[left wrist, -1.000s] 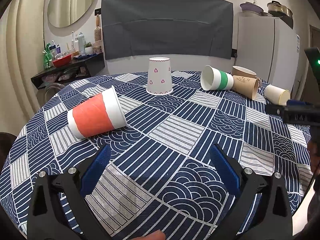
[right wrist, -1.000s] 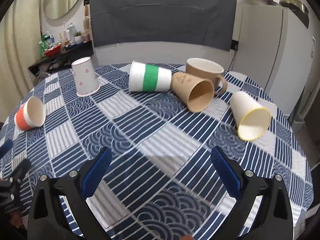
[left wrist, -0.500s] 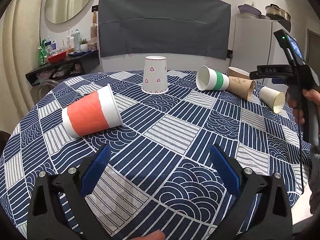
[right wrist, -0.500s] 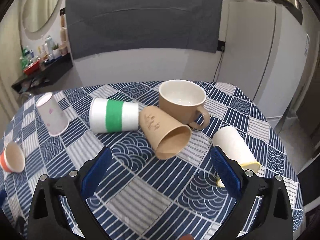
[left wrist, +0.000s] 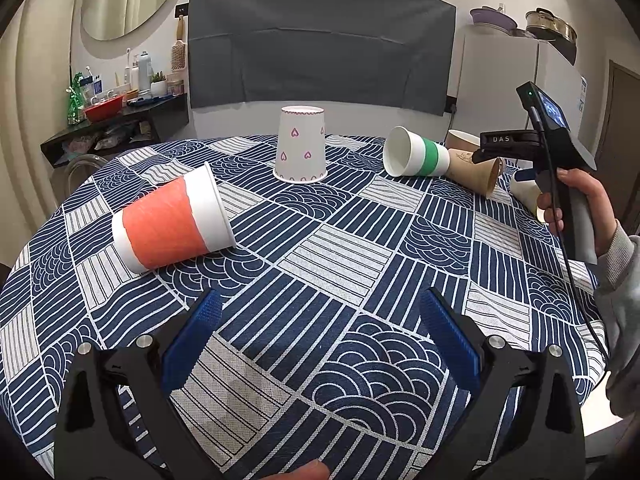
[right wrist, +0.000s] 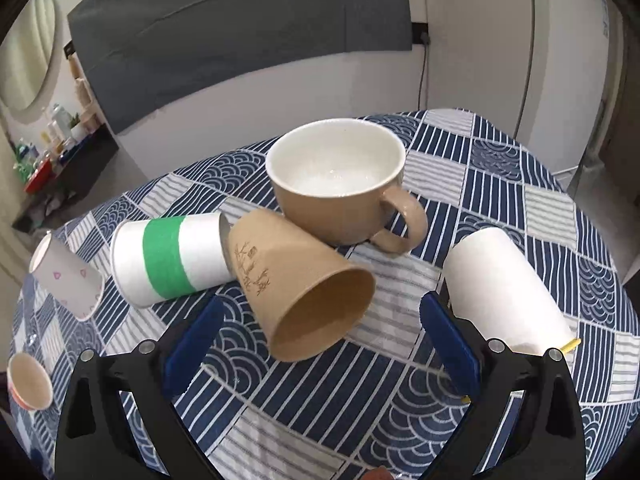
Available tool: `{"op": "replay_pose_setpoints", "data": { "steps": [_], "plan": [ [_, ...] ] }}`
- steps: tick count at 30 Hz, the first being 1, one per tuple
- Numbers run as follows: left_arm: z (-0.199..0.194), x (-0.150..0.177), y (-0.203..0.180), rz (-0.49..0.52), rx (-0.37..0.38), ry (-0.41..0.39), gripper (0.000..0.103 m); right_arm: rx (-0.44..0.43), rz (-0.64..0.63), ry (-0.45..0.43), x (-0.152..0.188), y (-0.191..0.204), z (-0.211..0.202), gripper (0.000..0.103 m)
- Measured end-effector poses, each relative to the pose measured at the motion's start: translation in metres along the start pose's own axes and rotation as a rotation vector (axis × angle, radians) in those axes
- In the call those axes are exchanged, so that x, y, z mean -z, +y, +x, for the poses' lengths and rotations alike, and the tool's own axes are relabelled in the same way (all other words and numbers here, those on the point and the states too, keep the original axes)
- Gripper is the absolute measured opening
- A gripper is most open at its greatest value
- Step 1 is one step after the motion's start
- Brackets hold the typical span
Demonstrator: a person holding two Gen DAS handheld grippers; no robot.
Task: Flip cup upside down
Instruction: 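Move the right gripper toward the tan kraft cup lying on its side, then close the right gripper on the rim of the tan kraft cup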
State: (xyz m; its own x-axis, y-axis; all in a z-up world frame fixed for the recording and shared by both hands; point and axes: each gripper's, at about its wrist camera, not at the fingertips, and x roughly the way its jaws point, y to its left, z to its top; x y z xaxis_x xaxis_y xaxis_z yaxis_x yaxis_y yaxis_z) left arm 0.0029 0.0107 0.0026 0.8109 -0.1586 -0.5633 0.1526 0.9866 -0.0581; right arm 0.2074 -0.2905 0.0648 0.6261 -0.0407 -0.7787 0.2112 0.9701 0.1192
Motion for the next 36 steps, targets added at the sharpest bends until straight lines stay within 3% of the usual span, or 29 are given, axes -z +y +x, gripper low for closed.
{"op": "replay_pose_setpoints", "data": {
  "steps": [2,3,4,8,12,17,21,26,36],
  "plan": [
    [0.0,0.0,0.0,0.002,0.001,-0.001,0.097,-0.004,-0.005,-0.003,0.001,0.001,0.0,0.088],
    [0.0,0.001,0.0,0.002,0.001,-0.001,0.097,-0.013,-0.005,0.0,0.001,0.003,0.0,0.076],
    [-0.001,0.001,0.0,0.002,0.002,-0.002,0.097,-0.019,-0.007,0.009,0.001,0.004,0.001,0.072],
    [-0.002,0.001,0.0,-0.001,0.004,-0.004,0.097,-0.031,-0.019,0.021,0.003,0.008,0.004,0.066],
    [-0.002,0.001,0.0,-0.004,0.006,-0.001,0.097,-0.08,0.0,0.043,0.004,0.008,0.009,0.041],
    [-0.002,0.0,0.002,-0.014,0.011,0.004,0.097,-0.11,-0.028,0.021,0.008,0.015,0.006,0.019],
    [-0.001,0.0,0.004,-0.022,0.01,0.005,0.097,-0.11,-0.108,-0.008,0.015,0.028,0.001,0.009],
    [0.0,0.0,0.005,-0.032,0.003,0.007,0.097,-0.022,-0.25,-0.057,0.032,0.052,-0.008,0.003],
    [0.0,0.0,0.01,-0.06,-0.021,0.01,0.097,0.034,-0.366,-0.101,0.072,0.071,-0.031,0.003]
  ]
}}
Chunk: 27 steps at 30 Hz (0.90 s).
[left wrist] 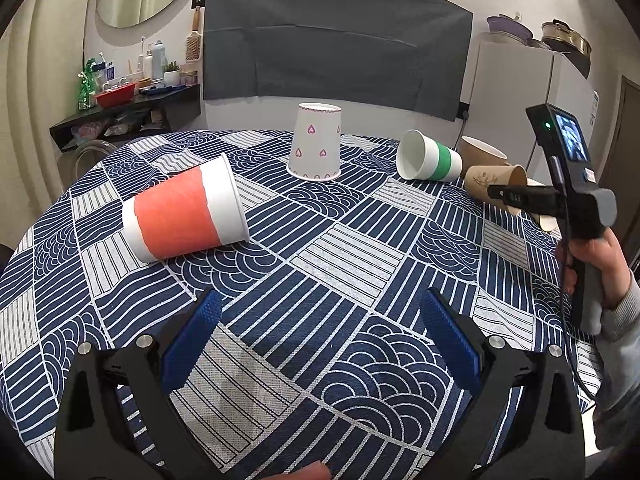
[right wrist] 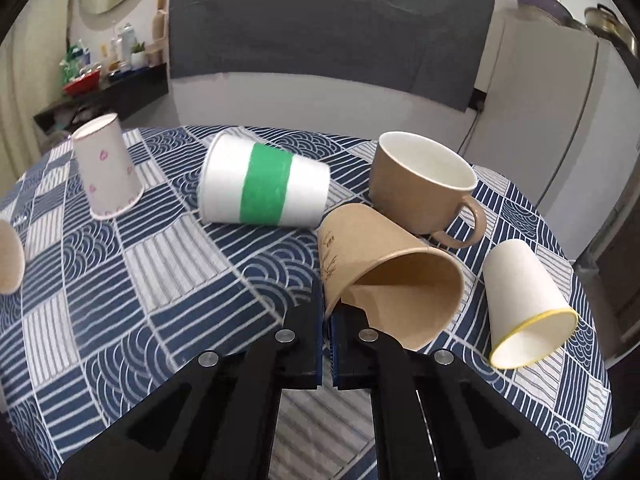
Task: Flip cup upside down
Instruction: 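Close the right gripper on the rim of the tan kraft cup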
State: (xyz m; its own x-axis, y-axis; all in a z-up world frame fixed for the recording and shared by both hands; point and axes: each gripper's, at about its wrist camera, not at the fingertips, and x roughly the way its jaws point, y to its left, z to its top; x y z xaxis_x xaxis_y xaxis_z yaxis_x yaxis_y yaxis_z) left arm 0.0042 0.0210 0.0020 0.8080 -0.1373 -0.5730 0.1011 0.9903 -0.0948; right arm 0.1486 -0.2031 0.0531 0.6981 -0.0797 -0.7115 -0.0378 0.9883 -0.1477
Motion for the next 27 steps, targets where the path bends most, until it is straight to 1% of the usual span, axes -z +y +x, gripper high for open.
{"op": "replay_pose_setpoints", "data": {
  "steps": [4,10,18,27],
  "plan": [
    [0.001,0.0,-0.001,0.009,-0.003,0.006,0.097,-0.004,-0.053,-0.012,0.018,0.018,-0.02,0.003],
    [0.0,0.001,-0.003,0.02,-0.01,0.008,0.097,-0.022,-0.086,-0.042,0.046,0.039,-0.051,0.003],
    [-0.004,0.001,-0.005,0.03,-0.02,-0.009,0.097,-0.048,-0.115,-0.06,0.068,0.053,-0.08,0.003],
    [-0.004,0.001,-0.006,0.044,-0.021,-0.009,0.097,-0.077,-0.126,-0.087,0.083,0.068,-0.099,0.003]
  ]
}}
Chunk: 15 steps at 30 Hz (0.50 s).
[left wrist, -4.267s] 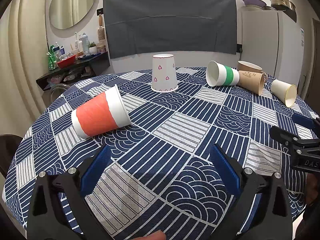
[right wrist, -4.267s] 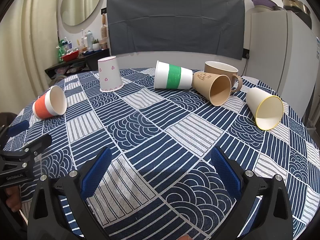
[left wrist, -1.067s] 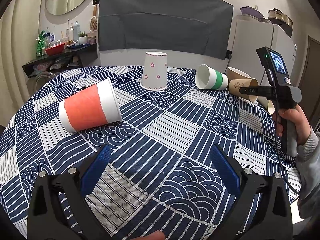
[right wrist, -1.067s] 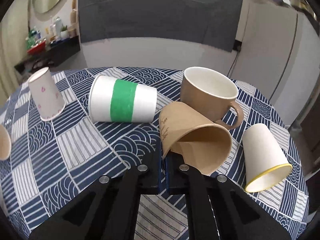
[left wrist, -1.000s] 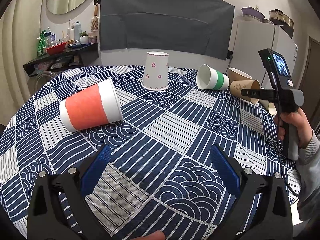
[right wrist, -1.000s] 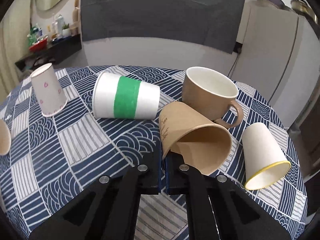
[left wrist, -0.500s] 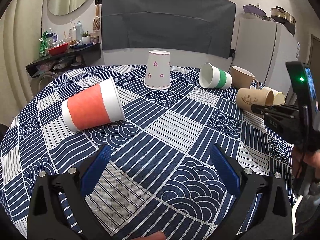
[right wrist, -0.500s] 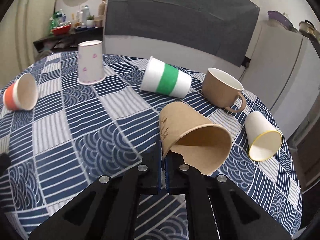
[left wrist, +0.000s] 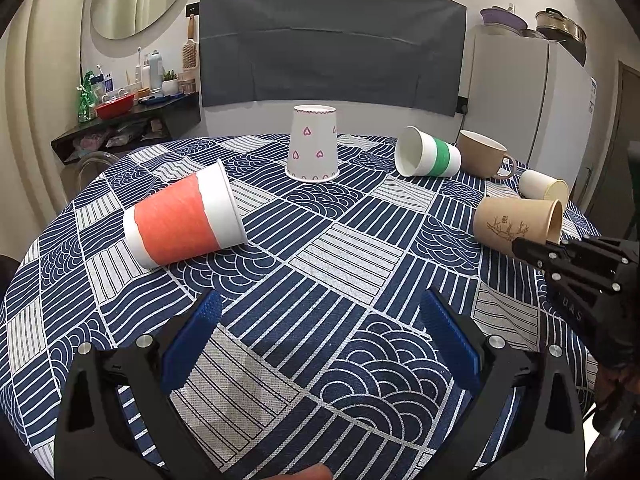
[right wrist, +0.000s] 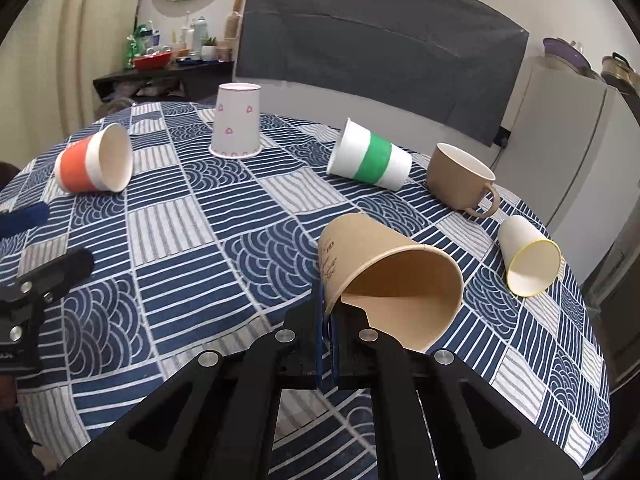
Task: Flip cup upside down
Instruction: 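Close the right gripper on the rim of the tan kraft cup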
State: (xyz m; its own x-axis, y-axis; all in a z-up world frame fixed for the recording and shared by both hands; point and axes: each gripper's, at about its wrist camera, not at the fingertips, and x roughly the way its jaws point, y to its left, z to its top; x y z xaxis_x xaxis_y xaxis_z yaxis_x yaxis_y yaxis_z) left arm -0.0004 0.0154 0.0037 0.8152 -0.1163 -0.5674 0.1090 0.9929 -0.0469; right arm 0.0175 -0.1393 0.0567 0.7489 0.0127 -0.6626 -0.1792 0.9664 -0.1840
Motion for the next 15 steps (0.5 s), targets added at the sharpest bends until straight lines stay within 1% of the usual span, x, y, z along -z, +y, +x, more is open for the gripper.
{"op": "replay_pose_setpoints", "data": {
  "steps": [10,15],
  "plan": [
    [-0.0054,0.0013,-0.0039,0.016,-0.037,-0.035,0.097,-0.009,-0.013,0.004,0.0024,0.0063,-0.0003,0.004],
    [-0.0052,0.0008,-0.005,0.022,-0.033,-0.032,0.097,-0.024,-0.009,0.018,0.0028,0.0051,0.0014,0.005]
  ]
}}
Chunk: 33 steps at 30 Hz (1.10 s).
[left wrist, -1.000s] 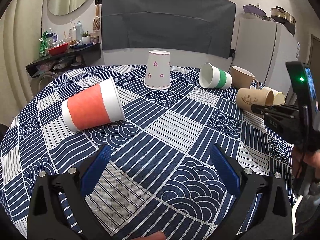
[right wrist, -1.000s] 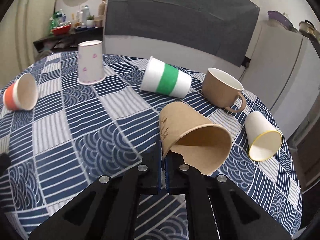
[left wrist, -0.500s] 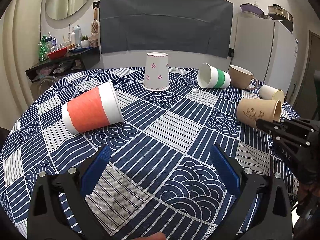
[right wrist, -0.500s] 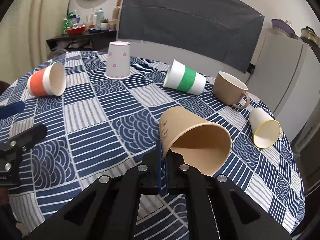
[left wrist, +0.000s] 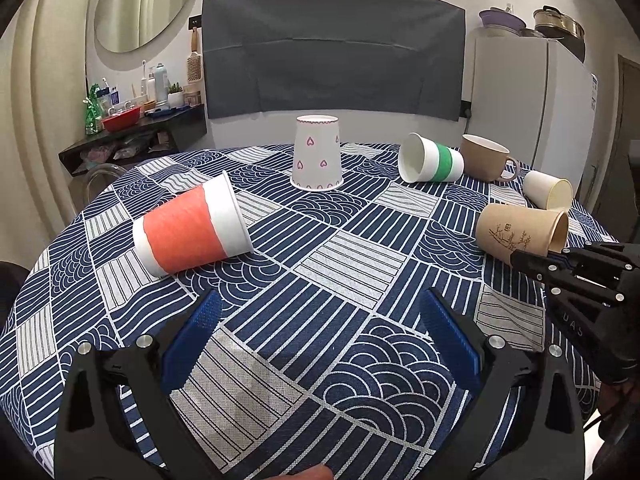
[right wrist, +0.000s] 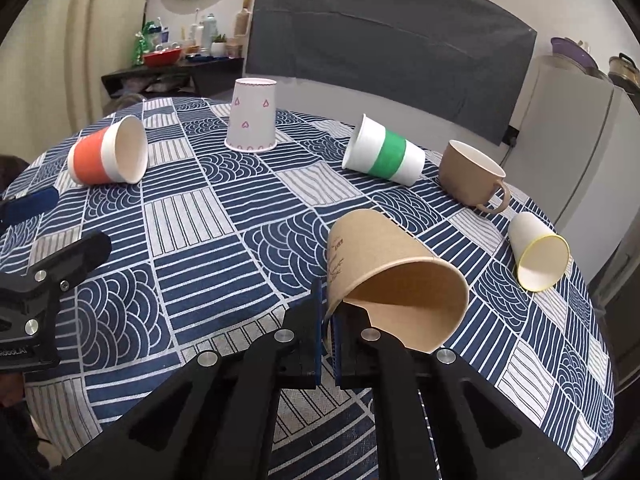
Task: Flip cup upside down
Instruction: 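Close the right gripper on the rim of the tan kraft cup, then lift the tan kraft cup with the right gripper and swing it toward the left tool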
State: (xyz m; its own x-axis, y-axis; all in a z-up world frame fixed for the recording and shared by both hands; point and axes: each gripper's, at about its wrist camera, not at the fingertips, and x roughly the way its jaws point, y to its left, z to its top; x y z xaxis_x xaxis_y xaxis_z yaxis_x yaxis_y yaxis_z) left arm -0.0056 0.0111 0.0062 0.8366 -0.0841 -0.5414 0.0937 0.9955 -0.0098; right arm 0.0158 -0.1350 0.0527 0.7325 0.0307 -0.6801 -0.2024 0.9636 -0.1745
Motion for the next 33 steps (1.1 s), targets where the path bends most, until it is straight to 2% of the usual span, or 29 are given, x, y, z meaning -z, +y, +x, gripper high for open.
{"op": "replay_pose_setpoints", "data": {
  "steps": [2,4,5,6,8,12,15,24,33],
  "plan": [
    [0.0,0.0,0.0,-0.003,0.002,0.001,0.097,-0.005,-0.001,0.008,0.001,-0.001,0.001,0.008],
    [0.0,0.0,0.001,-0.006,0.003,0.0,0.097,-0.009,0.002,0.014,0.002,-0.001,0.002,0.025],
    [-0.001,0.0,0.001,-0.006,0.003,-0.001,0.097,-0.007,0.004,0.01,0.003,-0.002,0.001,0.042],
    [0.0,0.0,0.001,-0.006,0.002,0.0,0.097,-0.005,0.005,0.004,0.004,-0.002,0.0,0.052],
    [0.0,0.0,0.0,-0.002,0.001,0.001,0.097,0.004,0.003,-0.004,0.004,-0.003,-0.003,0.055],
    [0.001,0.0,-0.001,0.002,0.003,0.007,0.097,0.0,0.012,-0.008,0.005,-0.006,-0.007,0.074],
    [0.002,-0.001,-0.001,0.0,0.005,0.012,0.097,-0.012,0.022,-0.009,0.007,-0.007,-0.011,0.082],
    [0.006,-0.001,-0.001,0.001,-0.016,0.029,0.097,-0.037,0.033,-0.008,0.013,-0.01,-0.018,0.085],
    [0.01,-0.002,-0.002,-0.003,-0.053,0.058,0.097,-0.003,0.035,-0.029,0.019,-0.021,-0.038,0.087]
  ]
}}
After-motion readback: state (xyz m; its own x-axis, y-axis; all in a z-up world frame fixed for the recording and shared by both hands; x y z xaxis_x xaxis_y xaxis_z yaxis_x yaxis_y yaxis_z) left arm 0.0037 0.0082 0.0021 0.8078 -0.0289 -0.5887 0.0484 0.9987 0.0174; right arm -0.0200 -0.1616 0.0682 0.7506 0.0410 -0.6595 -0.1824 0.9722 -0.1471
